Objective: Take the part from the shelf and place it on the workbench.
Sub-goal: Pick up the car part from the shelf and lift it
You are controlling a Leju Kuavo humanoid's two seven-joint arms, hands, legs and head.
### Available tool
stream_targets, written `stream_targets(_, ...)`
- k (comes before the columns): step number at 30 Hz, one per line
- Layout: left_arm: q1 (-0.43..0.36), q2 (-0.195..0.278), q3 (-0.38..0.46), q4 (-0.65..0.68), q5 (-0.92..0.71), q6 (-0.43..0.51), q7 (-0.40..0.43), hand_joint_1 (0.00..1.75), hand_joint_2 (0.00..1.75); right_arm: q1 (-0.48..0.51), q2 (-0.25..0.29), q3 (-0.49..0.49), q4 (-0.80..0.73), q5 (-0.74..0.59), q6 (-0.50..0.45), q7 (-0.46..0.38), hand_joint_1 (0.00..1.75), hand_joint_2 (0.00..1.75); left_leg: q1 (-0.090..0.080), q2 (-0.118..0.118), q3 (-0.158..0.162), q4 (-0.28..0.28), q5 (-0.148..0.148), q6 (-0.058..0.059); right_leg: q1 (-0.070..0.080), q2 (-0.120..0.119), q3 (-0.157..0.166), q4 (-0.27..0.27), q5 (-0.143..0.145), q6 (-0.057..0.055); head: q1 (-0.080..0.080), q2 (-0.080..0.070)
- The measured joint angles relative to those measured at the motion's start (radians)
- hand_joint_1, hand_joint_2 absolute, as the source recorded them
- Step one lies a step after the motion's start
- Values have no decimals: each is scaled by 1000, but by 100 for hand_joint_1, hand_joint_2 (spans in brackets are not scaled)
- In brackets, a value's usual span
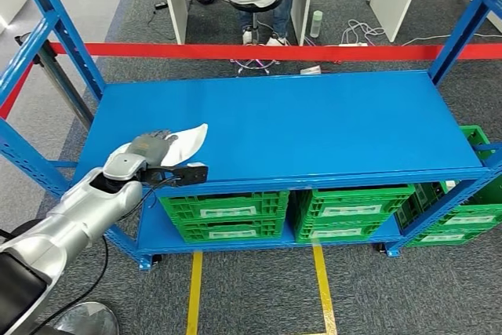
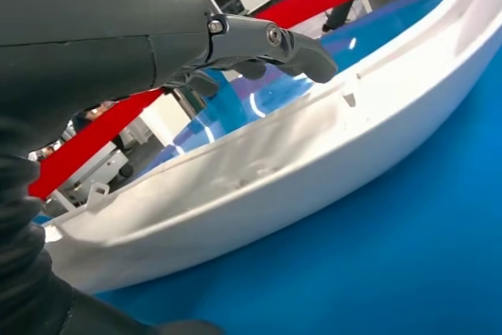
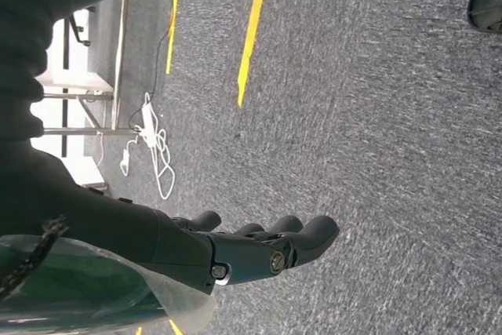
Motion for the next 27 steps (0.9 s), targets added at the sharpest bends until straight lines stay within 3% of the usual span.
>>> stream_targets(27, 44, -36, 114, 62, -81, 62, -22, 175, 175, -1, 0, -10, 0, 4, -2, -10, 0, 175, 0, -5, -1, -2, 13, 0, 0, -6, 2, 0, 9, 0, 0, 0)
